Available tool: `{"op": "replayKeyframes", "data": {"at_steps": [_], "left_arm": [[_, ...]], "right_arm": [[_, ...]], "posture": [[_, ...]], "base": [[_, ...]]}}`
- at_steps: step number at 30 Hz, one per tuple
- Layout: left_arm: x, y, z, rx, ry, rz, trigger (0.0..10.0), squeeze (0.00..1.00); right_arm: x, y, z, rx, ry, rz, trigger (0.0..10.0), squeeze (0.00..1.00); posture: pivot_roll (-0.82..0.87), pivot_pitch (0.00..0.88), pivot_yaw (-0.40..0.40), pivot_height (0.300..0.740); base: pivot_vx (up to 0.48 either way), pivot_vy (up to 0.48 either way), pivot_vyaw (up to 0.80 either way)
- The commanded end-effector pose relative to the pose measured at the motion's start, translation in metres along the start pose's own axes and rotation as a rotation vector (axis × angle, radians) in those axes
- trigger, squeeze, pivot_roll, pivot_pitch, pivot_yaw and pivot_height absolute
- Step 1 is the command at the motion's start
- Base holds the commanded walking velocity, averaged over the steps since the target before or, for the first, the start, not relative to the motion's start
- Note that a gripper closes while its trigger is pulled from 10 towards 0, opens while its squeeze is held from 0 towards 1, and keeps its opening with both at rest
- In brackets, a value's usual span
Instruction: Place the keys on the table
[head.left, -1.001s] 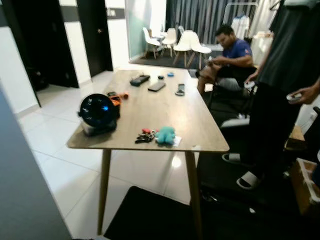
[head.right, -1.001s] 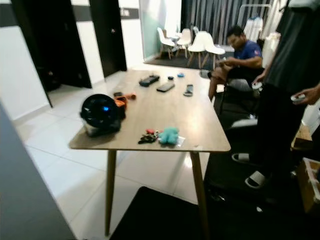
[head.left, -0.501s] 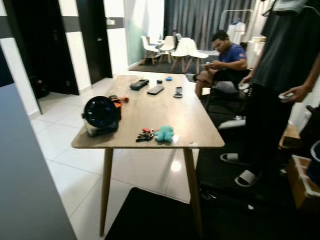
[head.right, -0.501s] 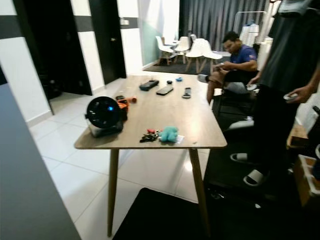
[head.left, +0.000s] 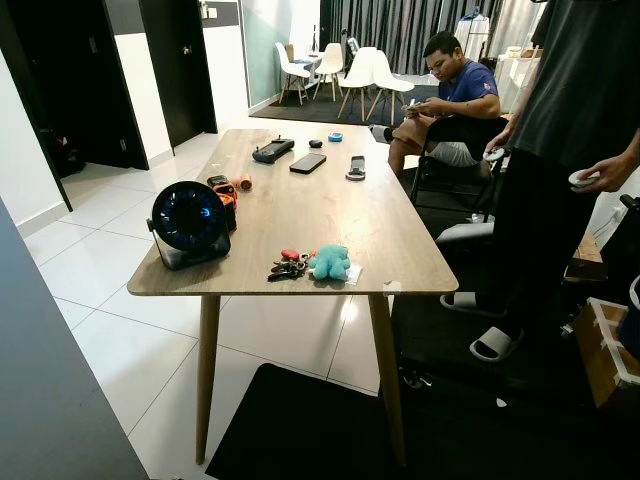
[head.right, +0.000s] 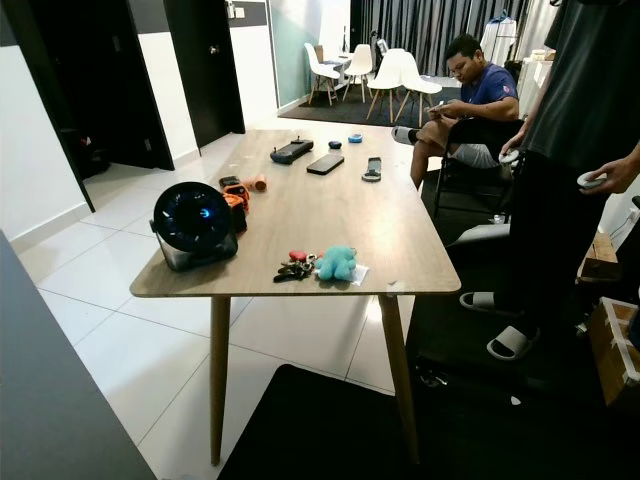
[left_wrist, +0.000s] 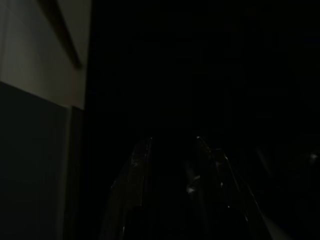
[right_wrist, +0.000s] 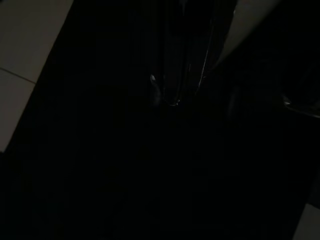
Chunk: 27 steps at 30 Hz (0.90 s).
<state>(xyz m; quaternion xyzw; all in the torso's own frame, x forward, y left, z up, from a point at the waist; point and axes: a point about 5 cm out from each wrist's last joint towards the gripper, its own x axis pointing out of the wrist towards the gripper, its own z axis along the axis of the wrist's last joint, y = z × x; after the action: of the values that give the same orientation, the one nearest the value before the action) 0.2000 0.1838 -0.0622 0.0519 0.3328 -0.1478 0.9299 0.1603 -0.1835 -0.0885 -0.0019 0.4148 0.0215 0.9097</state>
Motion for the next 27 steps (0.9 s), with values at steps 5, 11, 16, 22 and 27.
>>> {"op": "replayKeyframes", "data": {"at_steps": [5, 11, 16, 22, 27], "left_arm": [[0.0001, -0.0013, -0.0018, -0.020, 0.009, 0.000, 10.0, 0.00], [0.0004, -0.0014, -0.0007, -0.018, 0.003, 0.004, 10.0, 0.00], [0.0003, -0.0011, -0.0003, -0.018, -0.003, 0.009, 10.0, 0.00], [0.0003, -0.0006, -0.0010, -0.035, 0.004, 0.009, 10.0, 0.00], [0.0000, -0.0004, -0.0005, -0.027, -0.002, 0.004, 10.0, 0.00]], "right_arm": [[-0.0018, -0.0012, -0.0039, -0.001, 0.005, 0.007, 10.0, 0.00], [-0.0017, -0.0008, -0.0038, -0.002, 0.006, 0.010, 10.0, 0.00], [-0.0018, -0.0003, -0.0042, -0.002, 0.006, 0.012, 10.0, 0.00], [-0.0019, 0.0007, -0.0049, -0.002, 0.009, 0.017, 10.0, 0.00], [-0.0020, 0.0009, -0.0054, -0.001, 0.011, 0.018, 10.0, 0.00]], "posture": [[0.05, 0.029, 0.029, 0.740], [0.05, 0.032, 0.031, 0.740], [0.05, 0.035, 0.031, 0.740], [0.05, 0.038, 0.031, 0.740], [0.05, 0.039, 0.032, 0.740]], "base": [[0.000, 0.000, 0.61], [0.000, 0.000, 0.80], [0.000, 0.000, 0.80], [0.000, 0.000, 0.80], [0.000, 0.000, 0.80]]}}
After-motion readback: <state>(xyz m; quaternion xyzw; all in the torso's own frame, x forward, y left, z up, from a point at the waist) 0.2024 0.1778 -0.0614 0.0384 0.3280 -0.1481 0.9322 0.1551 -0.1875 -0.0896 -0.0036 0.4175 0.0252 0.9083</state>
